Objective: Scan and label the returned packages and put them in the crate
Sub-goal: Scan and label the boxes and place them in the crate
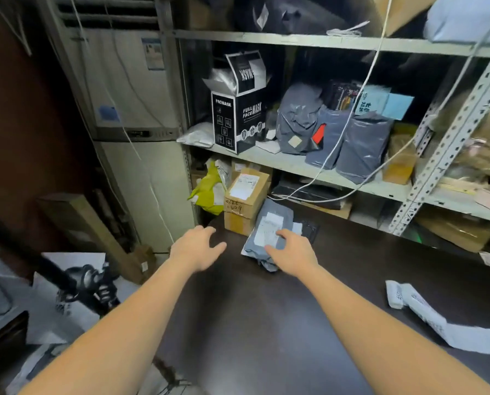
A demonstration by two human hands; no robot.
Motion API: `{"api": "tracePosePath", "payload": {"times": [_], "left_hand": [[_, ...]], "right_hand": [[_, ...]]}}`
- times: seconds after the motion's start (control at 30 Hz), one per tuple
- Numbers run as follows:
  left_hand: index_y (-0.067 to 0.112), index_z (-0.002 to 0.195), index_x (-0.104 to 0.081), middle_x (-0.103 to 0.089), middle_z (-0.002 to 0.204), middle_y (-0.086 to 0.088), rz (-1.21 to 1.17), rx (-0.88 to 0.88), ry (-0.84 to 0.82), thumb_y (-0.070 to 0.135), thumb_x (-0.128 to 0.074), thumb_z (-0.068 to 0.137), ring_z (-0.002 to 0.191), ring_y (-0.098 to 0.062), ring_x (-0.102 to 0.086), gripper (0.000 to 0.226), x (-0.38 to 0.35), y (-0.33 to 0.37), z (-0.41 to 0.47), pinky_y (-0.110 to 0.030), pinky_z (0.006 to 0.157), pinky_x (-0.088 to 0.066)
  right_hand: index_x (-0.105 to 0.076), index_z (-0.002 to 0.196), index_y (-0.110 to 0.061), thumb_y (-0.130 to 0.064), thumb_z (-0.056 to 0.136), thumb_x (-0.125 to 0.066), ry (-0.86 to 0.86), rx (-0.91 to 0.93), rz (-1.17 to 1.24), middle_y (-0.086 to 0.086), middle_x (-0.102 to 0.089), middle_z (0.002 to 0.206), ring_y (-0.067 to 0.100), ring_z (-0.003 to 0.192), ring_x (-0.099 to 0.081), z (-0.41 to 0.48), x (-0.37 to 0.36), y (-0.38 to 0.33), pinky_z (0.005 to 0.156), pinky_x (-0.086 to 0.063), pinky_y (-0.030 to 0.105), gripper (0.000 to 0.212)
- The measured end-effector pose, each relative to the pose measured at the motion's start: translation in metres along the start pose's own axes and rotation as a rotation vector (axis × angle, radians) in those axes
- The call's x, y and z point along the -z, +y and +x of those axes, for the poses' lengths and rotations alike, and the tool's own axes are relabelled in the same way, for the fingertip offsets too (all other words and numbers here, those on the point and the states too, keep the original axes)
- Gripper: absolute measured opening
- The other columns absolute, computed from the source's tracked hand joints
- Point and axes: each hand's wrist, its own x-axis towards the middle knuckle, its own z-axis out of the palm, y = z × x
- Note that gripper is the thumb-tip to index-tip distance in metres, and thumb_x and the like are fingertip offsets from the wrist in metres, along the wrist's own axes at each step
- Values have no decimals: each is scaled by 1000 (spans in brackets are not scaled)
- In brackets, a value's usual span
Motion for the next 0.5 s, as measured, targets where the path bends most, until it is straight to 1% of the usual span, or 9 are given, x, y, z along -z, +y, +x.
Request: {"api": "tracePosePath", "payload": {"times": [0.07, 0.13, 0.2, 0.23, 0.3, 0.33, 0.4, 0.43, 0.5], "left_hand": [[18, 147, -45, -51, 147, -6, -168, 35, 22, 56, -47, 97, 134, -27, -48, 63, 0, -6, 50, -39, 108, -41], [14, 142, -52, -57, 142, -7, -390, 73, 26, 54, -49, 97, 131, -28, -52, 60, -1, -9, 102, -36, 105, -42], [13, 134, -58, -63, 131, -5, -577, 85, 7, 52, -53, 96, 126, -28, -55, 54, -5, -9, 152, -34, 99, -43], [13, 132, -59, -64, 126, -4, -639, 86, -5, 52, -55, 95, 124, -27, -57, 53, -7, -7, 175, -32, 95, -43], [13, 137, -55, -62, 131, -5, -716, 83, -23, 51, -58, 95, 123, -26, -56, 57, -13, -4, 214, -28, 90, -39], [15, 139, -54, -61, 133, -3, -729, 73, -32, 50, -59, 95, 123, -24, -56, 56, -17, -2, 230, -26, 89, -38], [24, 133, -58, -64, 131, 2, -723, 34, -62, 48, -61, 94, 116, -22, -59, 46, -26, 2, 254, -27, 88, -42], [27, 130, -60, -66, 129, 3, -725, 10, -74, 45, -62, 94, 114, -21, -61, 41, -30, 4, 261, -30, 91, -46], [29, 128, -60, -67, 125, 5, -747, -25, -40, 37, -67, 92, 112, -21, -62, 38, -38, 7, 266, -35, 93, -49]], "right_hand": [[-50, 145, -19, -44, 92, -65, 17, -31, 101, 1, -55, 146, 23, 132, -51, 42, -8, -12, 105, -41, 33, 60], [-50, 145, -15, -44, 93, -65, 39, -83, 208, 3, -55, 146, 22, 134, -50, 87, -17, -26, 109, -38, 32, 61], [-49, 146, -11, -45, 93, -65, 56, -133, 305, 5, -54, 147, 23, 136, -50, 129, -26, -39, 106, -38, 29, 65], [-49, 145, -11, -46, 93, -65, 66, -157, 352, 6, -55, 146, 24, 134, -51, 149, -30, -44, 101, -39, 28, 65], [-53, 142, -13, -47, 94, -63, 87, -206, 440, 5, -60, 139, 26, 128, -55, 183, -36, -51, 89, -40, 27, 60], [-54, 140, -14, -47, 94, -62, 90, -229, 474, 3, -62, 133, 27, 125, -56, 195, -39, -52, 87, -40, 27, 57], [-58, 135, -15, -46, 95, -62, 62, -250, 519, -5, -64, 122, 25, 120, -60, 213, -45, -50, 92, -46, 30, 51], [-61, 131, -16, -44, 95, -63, 40, -240, 535, -5, -67, 123, 24, 117, -62, 219, -49, -47, 97, -50, 35, 46], [-64, 129, -14, -33, 96, -64, 14, -195, 559, 1, -71, 123, 21, 114, -66, 221, -54, -41, 101, -53, 43, 38]]}}
